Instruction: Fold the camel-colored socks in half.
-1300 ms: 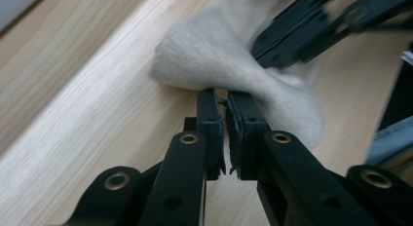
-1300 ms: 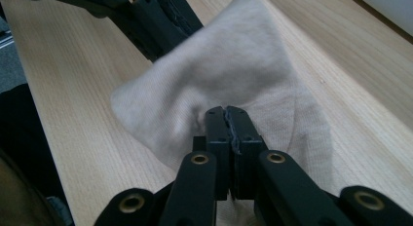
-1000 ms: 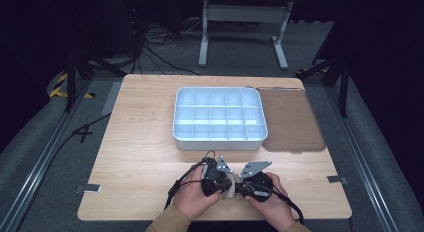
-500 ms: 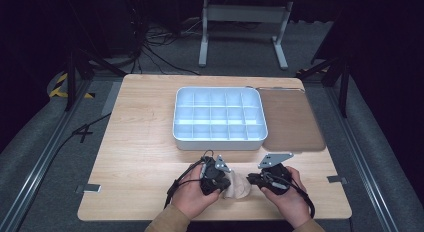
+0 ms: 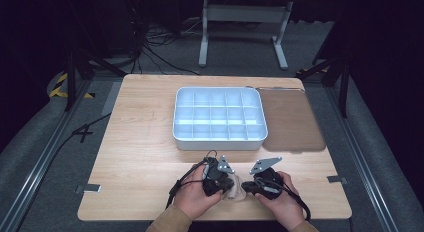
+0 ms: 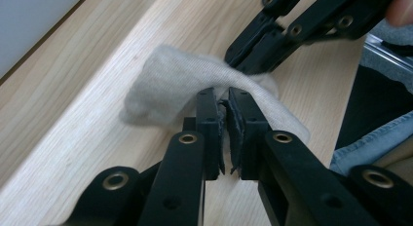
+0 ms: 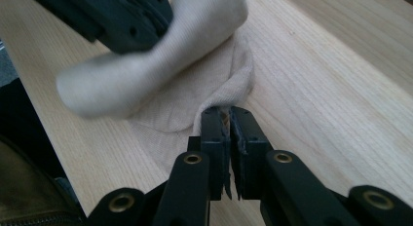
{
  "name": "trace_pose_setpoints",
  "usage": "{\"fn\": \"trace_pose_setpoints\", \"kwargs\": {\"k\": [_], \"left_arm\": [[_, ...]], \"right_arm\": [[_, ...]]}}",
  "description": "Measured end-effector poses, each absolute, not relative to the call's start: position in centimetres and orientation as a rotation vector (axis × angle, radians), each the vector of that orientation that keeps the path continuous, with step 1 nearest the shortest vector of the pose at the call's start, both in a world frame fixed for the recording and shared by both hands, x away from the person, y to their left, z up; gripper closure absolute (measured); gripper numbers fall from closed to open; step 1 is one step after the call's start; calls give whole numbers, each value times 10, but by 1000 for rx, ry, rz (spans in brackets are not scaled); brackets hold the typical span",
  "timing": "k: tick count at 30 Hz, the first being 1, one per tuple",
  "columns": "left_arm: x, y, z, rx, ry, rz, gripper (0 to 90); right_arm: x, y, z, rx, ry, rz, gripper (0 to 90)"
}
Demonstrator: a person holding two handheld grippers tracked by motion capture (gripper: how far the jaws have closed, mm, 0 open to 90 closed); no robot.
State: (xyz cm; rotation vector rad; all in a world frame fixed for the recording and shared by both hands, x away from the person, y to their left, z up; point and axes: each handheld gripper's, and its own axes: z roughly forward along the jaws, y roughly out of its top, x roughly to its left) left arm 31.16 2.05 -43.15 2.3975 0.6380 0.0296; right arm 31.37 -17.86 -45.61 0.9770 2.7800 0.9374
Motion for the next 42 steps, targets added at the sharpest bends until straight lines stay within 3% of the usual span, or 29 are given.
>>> {"fn": "trace_pose_setpoints", "kwargs": {"k": [12,20,26,33,38,42], "left_arm": [[307,4,-442,2442,521,51,737],[305,5,-441,2437,500,87,691],[304,6,-442,2430,489,87,645],[304,13,-436,2438,496,108,531],[306,18,-436,2474,486,167,372],[305,14,-442,2520,447,192,321]], "right_arm": [[315,-191,-447,1019,2720,991,809],[313,-179,-431,930,2738,1104,893],[317,-178,-432,951,2736,1121,889],[319,-174,-443,965,2766,1072,890],[319,-171,-445,942,2771,1040,870],[318,-169,-445,941,2782,1013,801]]}}
